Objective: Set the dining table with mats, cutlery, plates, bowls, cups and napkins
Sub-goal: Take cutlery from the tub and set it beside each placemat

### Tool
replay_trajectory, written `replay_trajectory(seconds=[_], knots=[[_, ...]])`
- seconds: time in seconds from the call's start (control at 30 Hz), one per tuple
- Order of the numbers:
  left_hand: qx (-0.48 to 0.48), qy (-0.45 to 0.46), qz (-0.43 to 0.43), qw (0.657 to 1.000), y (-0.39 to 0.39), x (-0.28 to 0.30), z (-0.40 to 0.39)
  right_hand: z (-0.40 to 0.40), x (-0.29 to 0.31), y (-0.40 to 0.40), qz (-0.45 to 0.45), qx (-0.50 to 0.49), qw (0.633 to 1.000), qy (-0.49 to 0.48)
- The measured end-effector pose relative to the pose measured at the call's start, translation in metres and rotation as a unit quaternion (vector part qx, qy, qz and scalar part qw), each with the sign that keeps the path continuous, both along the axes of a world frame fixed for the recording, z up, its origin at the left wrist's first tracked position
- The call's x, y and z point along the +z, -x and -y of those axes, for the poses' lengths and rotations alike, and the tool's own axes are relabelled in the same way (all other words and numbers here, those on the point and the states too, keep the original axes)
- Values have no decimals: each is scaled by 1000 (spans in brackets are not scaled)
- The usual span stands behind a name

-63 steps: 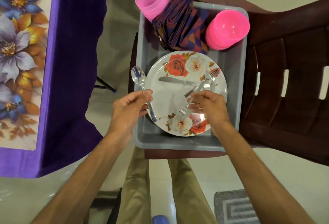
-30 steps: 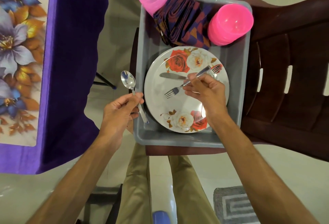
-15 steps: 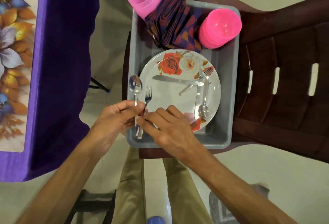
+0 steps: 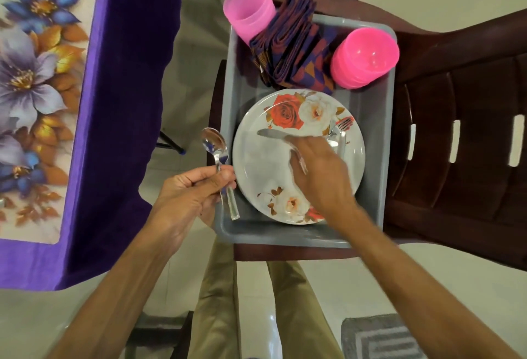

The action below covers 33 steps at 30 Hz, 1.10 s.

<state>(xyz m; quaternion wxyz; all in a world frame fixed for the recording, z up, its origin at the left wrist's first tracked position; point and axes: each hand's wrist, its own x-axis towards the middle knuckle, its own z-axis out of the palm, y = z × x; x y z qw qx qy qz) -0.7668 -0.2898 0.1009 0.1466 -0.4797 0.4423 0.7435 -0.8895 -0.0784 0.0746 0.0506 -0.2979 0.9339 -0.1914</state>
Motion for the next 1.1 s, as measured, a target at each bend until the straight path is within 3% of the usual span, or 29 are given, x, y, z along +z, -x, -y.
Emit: replay_trajectory(seconds=[0.13, 0.3, 0.47, 0.53, 0.63, 0.73, 0.8, 0.9, 1.1], knots=[[-8, 8, -3, 1000, 0, 1, 4, -9, -44, 62, 91, -7, 979, -180], [-31, 19, 4, 999, -8, 2, 8, 10, -59, 88, 120, 49, 968, -215], [-32, 18, 10, 999, -15, -3, 6, 25, -53, 88, 214, 68, 943, -246], [-30, 21, 9, 999, -17, -3, 8, 27, -52, 85, 251, 38, 947, -199], [-27, 26, -1, 999, -18, 2, 13, 26, -33, 80, 309, -85, 946, -45], [-20, 43, -19, 999, -19, 22, 22, 30, 18, 62, 445, -182, 864, 150], [-10, 67, -35, 997, -21, 46, 28, 40, 61, 45, 494, -176, 823, 217], [35, 104, -78, 991, -22, 95, 45, 61, 119, 22, 524, -155, 792, 272], [72, 154, -159, 973, -50, 210, 97, 128, 247, -23, 528, -102, 780, 320]])
